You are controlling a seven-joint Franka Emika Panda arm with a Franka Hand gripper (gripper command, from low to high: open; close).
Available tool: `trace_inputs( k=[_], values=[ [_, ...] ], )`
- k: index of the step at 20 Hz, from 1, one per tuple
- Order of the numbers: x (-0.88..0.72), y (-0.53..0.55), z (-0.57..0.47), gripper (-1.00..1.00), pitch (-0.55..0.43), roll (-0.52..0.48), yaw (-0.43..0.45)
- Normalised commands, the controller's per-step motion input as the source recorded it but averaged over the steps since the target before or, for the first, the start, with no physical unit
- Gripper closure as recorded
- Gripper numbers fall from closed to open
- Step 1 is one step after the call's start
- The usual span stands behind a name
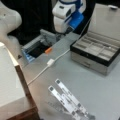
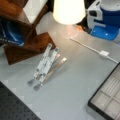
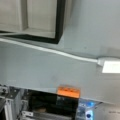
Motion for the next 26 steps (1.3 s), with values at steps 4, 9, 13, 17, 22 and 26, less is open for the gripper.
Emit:
trace_inputs(
  k=[4, 9, 13, 17, 22, 26],
  values=[
    [-0.27, -0.18, -0.22, -1.00, -0.225, -0.261, 0.051],
    [-0.30, -0.27, -0.25, -1.00, -0.336, -0.128, 0.047],
    [-0.35, -0.24, -0.21, -1.00, -0.327, -0.093, 0.072],
    [-0.36, -0.18, -0.13, -1.00, -0.277, -0.105, 0.086],
    [-0.30, -0.14, -0.07, -1.00, -0.228, -0.128, 0.091],
    [-0.30, -0.12, -0.09, -1.00, -0.173, -0.142, 0.101]
  ],
)
